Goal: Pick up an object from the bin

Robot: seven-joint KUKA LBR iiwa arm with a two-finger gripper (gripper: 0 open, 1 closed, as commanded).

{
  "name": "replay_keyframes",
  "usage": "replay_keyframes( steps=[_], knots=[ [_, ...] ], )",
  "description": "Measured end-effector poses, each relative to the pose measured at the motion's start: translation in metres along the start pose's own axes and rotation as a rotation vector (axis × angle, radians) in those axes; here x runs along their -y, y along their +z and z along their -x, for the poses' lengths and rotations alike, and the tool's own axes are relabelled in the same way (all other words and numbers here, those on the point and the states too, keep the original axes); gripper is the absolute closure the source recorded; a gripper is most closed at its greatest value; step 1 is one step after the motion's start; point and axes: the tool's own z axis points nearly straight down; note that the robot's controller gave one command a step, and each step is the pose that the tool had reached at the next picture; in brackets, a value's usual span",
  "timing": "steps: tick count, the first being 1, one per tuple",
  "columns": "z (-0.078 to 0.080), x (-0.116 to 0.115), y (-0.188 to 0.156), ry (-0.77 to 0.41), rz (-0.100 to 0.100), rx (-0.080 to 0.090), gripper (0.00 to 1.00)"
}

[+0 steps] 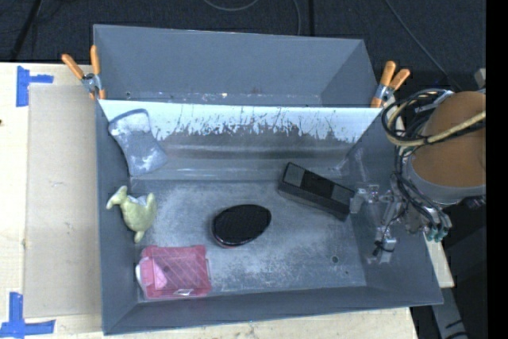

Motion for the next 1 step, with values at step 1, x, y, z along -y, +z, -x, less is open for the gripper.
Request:
replay_keyframes(
  steps=[1],
  knots=[
    [0.0015, -0.0003, -0.0044, -0.004, -0.002, 0.006, 0.0]
  ],
)
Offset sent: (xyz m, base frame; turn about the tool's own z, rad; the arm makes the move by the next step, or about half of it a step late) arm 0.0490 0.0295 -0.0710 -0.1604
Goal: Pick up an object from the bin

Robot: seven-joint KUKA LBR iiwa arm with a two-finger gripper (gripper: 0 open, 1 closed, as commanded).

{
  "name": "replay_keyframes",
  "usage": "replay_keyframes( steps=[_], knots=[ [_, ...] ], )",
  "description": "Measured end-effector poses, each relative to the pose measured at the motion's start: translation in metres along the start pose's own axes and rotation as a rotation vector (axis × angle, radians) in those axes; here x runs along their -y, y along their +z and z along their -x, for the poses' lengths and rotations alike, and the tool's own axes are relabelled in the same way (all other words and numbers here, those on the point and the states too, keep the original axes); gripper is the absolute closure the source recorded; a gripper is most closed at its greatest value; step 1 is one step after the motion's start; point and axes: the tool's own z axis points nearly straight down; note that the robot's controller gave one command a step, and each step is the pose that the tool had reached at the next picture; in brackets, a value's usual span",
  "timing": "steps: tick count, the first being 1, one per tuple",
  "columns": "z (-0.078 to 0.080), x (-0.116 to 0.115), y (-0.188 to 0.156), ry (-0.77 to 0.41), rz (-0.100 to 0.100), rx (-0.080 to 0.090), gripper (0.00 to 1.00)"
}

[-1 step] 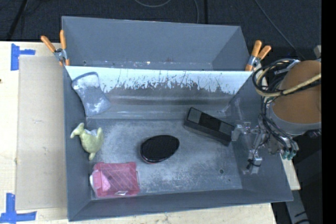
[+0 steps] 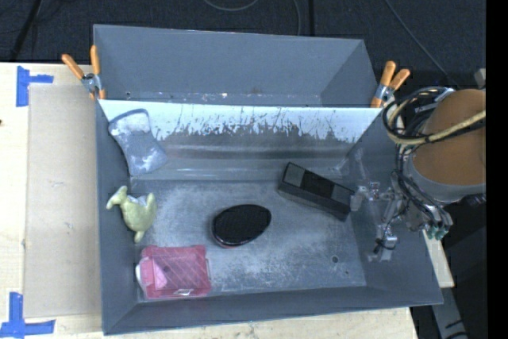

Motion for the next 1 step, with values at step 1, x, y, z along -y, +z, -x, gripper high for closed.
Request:
replay_keyframes(
  steps=[1],
  knots=[
    [0.0217, -0.0098, 0.0281, -0.061, -0.002, 0.004, 0.0]
  ],
)
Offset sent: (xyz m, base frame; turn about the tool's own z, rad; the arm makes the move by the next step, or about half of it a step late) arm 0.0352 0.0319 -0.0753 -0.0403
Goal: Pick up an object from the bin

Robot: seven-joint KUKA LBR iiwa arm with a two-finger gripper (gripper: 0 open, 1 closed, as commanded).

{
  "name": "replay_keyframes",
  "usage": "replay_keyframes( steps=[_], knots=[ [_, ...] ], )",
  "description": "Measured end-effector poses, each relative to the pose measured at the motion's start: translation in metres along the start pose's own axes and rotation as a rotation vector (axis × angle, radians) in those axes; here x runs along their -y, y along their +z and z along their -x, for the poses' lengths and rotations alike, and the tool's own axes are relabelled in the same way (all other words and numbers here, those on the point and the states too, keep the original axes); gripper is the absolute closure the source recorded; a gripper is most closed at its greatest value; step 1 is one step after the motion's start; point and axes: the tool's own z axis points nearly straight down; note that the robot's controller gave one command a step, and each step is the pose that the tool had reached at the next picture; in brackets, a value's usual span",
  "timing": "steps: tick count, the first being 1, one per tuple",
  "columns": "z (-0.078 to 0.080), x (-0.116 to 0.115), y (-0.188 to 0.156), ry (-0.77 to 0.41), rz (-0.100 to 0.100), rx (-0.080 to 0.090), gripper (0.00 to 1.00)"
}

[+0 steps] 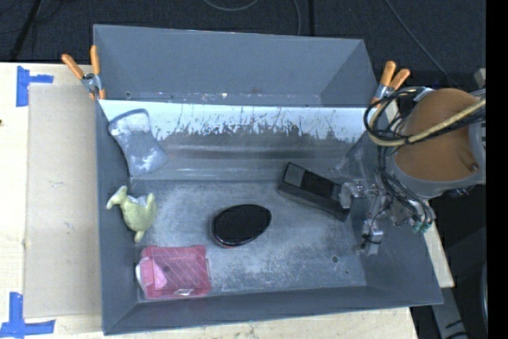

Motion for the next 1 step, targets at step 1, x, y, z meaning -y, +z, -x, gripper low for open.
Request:
replay_keyframes(
  steps=[1],
  knots=[
    [0.0176, -0.0119, 0.0305, 0.021, -0.006, 0.017, 0.0]
  ],
)
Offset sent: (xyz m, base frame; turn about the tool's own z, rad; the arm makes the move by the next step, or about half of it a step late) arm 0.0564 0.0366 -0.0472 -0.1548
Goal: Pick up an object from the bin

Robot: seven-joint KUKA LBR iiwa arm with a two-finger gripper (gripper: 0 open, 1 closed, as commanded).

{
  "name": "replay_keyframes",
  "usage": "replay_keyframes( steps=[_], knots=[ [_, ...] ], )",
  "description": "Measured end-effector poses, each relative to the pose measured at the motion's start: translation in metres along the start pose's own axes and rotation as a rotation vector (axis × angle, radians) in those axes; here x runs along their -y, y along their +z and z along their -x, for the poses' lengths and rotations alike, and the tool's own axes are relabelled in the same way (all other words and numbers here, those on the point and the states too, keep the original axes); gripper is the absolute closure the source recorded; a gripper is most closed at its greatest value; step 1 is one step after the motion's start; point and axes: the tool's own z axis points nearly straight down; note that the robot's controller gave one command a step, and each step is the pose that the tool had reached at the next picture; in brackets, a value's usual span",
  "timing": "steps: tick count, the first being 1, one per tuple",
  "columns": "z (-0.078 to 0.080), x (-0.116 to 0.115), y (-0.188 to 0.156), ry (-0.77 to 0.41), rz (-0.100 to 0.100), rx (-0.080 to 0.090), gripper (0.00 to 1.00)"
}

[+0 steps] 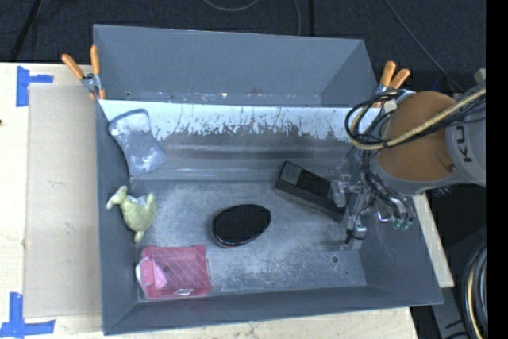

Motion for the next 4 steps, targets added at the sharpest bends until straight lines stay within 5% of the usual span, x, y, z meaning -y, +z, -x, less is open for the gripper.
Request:
replay_keyframes(
  steps=[2, 3, 4],
  knots=[
    [0.0052, 0.0007, 0.0, 0.005, -0.005, 0.013, 0.0],
    [0.0123, 0.0058, -0.0015, 0.263, 0.002, 0.06, 1.0],
    [0.0123, 0.0057, -0.0015, 0.262, 0.002, 0.06, 1.0]
  ],
)
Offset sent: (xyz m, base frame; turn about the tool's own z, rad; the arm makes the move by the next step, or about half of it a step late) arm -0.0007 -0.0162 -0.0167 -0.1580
